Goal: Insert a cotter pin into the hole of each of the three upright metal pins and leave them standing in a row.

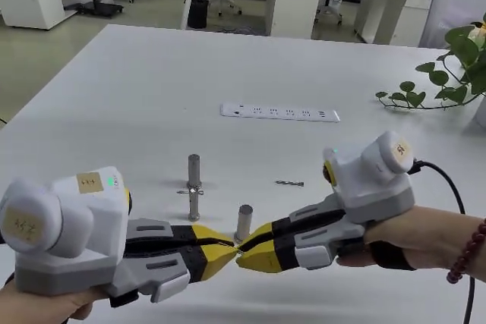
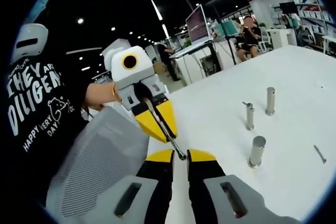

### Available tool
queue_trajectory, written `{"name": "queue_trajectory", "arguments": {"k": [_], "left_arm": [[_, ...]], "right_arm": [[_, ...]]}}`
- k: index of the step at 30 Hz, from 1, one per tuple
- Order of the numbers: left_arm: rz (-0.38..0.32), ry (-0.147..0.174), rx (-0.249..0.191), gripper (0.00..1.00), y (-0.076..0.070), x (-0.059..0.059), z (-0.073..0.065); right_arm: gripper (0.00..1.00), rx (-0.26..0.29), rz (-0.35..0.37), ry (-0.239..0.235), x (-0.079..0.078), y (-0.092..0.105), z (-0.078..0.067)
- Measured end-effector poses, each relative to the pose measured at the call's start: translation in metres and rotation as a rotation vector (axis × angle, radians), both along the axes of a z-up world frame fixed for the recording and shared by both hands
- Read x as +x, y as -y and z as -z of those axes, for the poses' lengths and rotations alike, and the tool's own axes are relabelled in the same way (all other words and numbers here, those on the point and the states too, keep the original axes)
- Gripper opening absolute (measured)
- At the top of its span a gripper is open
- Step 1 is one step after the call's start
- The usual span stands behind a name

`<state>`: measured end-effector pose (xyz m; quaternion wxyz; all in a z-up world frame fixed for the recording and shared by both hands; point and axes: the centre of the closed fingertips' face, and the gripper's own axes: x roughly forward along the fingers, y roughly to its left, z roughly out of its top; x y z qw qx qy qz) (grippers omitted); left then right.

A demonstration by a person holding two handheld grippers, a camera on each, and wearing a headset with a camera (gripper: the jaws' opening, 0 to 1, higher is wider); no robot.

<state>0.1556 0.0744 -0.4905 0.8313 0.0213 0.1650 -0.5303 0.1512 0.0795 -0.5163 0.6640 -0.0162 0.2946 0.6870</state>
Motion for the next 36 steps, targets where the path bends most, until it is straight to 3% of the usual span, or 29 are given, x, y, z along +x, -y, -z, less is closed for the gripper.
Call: {"name": "queue_trajectory", "arguments": {"k": [9,12,13,29,36], "left_arm": [[0.004,-0.009,0.001,0.0,-0.002,-0.001,0.001],[-0.008,-0.039,0.002,0.0,-0.003,-0.001,0.005],[-0.014,-0.06,-0.002,0.0,-0.003,0.0,0.007],[-0.037,-0.082,0.03,0.01,-0.002,-0.002,0.02],[-0.036,-0.07,0.058,0.03,-0.001,-0.002,0.025]], "right_arm": [[0.02,-0.022,-0.003,0.023,-0.001,0.0,0.001],[0.01,-0.041,-0.008,0.039,0.0,0.001,0.003],[0.01,-0.056,-0.013,0.05,-0.001,0.001,0.004],[0.0,-0.239,-0.13,0.292,-0.005,0.005,0.017],[0.0,-0.295,-0.172,0.337,-0.008,0.007,0.023]]}}
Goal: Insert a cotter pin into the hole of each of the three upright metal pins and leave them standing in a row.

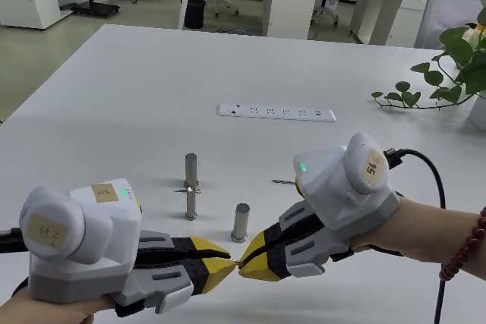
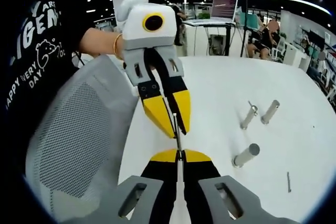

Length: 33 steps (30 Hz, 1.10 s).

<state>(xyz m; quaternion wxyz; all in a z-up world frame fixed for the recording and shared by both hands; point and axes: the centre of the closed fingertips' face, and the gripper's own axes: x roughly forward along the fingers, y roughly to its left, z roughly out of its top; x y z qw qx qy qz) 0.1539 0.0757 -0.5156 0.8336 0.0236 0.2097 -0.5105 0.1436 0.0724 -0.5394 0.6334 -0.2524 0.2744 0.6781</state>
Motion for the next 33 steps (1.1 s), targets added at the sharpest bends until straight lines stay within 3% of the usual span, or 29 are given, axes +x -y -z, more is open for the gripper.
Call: {"name": "queue_trajectory", "arguments": {"k": [12,17,22,25,29,33], "left_arm": [[-0.015,-0.003,0.018,0.06,0.003,0.005,0.004],[-0.038,0.002,0.029,0.1,0.0,0.009,0.006],[-0.066,0.015,0.045,0.12,-0.002,0.014,0.008],[-0.093,0.02,0.027,0.11,-0.003,0.018,0.007],[-0.102,0.036,0.057,0.11,-0.003,0.02,0.013],[-0.13,0.052,0.059,0.13,-0.003,0.025,0.014]], "right_arm": [[0.0,-0.058,-0.02,0.041,0.005,0.009,0.004],[0.0,-0.115,-0.011,0.065,0.01,0.016,0.008],[0.0,-0.176,0.007,0.079,0.017,0.025,0.013],[0.0,-0.214,0.004,0.09,0.02,0.032,0.016],[0.0,-0.247,0.024,0.091,0.026,0.039,0.019],[0.0,-0.272,0.036,0.1,0.034,0.045,0.019]]}}
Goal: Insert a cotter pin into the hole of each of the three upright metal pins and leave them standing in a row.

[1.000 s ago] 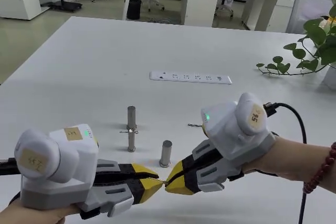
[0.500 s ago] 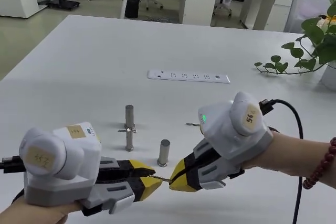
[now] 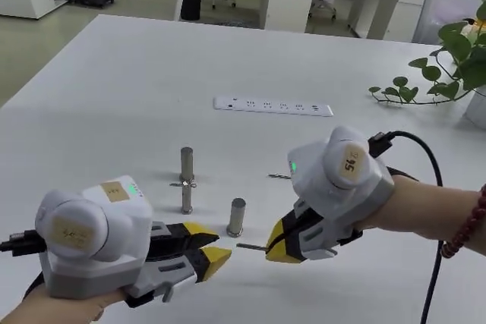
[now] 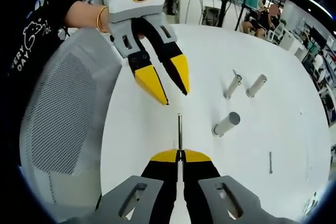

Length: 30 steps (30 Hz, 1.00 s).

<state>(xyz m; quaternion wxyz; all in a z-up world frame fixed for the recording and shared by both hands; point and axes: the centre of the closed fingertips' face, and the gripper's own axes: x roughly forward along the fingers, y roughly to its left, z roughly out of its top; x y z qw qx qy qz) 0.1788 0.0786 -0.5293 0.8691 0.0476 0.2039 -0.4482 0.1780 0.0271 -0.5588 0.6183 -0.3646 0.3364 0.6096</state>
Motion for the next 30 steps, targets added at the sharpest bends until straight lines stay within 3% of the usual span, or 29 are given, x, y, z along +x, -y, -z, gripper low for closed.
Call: {"name": "queue_trajectory", "arguments": {"k": [5,13,21,30], "left_arm": [[-0.036,0.023,0.0,0.16,0.002,0.008,-0.001],[-0.077,0.03,0.024,0.2,0.005,0.02,0.005],[-0.094,0.012,0.094,0.22,0.003,0.03,0.021],[-0.131,0.001,0.11,0.21,0.004,0.046,0.031]], "right_arm": [[0.0,-0.016,0.01,0.008,0.008,0.003,-0.001],[0.0,-0.053,0.014,0.025,0.023,0.006,-0.001],[0.0,-0.088,0.054,0.012,0.039,0.013,0.002],[0.0,-0.107,0.051,0.017,0.051,0.017,0.005]]}}
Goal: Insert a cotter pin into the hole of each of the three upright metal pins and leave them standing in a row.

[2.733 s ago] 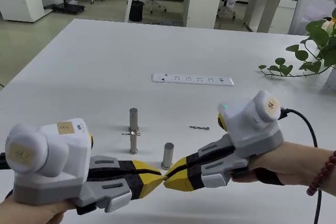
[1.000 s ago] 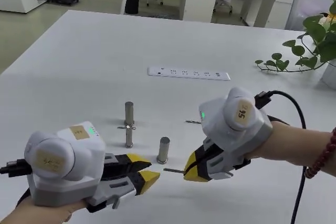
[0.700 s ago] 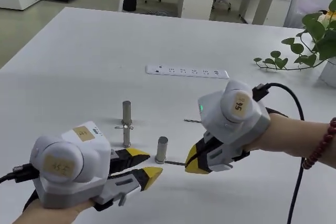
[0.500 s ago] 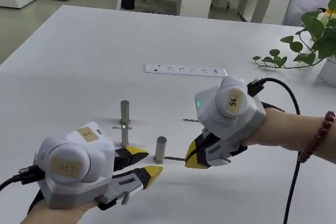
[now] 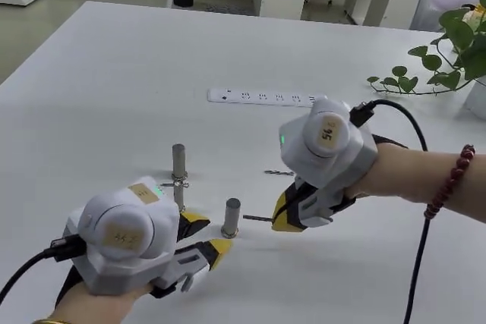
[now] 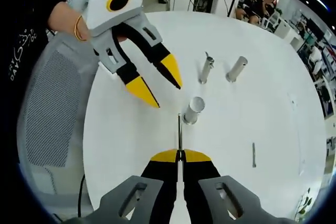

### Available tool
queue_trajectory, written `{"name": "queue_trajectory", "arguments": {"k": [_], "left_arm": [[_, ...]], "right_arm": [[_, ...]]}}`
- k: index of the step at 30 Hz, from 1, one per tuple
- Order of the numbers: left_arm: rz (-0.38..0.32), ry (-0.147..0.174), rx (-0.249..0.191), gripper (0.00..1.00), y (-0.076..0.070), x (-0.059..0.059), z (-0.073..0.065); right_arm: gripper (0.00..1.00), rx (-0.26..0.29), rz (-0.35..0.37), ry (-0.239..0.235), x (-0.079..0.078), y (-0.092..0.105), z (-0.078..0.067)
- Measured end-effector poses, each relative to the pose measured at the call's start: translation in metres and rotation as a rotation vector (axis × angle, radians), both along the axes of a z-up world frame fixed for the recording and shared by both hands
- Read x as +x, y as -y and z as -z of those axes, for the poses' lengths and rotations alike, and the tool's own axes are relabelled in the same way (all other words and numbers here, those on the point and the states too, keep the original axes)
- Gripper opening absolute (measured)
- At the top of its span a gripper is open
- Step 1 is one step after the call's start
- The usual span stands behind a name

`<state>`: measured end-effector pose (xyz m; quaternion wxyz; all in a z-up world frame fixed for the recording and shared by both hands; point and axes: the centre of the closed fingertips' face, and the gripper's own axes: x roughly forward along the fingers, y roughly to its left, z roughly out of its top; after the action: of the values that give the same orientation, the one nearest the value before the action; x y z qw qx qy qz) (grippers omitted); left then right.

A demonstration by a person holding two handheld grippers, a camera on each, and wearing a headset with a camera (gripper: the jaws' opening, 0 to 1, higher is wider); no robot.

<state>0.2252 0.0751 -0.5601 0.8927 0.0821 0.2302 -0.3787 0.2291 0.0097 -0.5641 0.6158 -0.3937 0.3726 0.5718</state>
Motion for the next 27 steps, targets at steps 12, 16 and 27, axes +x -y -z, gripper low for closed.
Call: {"name": "queue_trajectory", "arguments": {"k": [12,16,27], "left_arm": [[-0.011,0.012,0.027,0.17,0.013,0.023,0.009],[-0.008,0.007,0.042,0.17,0.016,0.025,0.016],[-0.029,-0.006,0.056,0.16,0.018,0.03,0.027]], "right_arm": [[0.0,-0.021,-0.018,0.025,0.018,0.0,0.002],[0.0,-0.027,-0.032,0.018,0.02,-0.001,0.004],[0.0,-0.026,-0.038,0.015,0.022,-0.001,0.008]]}}
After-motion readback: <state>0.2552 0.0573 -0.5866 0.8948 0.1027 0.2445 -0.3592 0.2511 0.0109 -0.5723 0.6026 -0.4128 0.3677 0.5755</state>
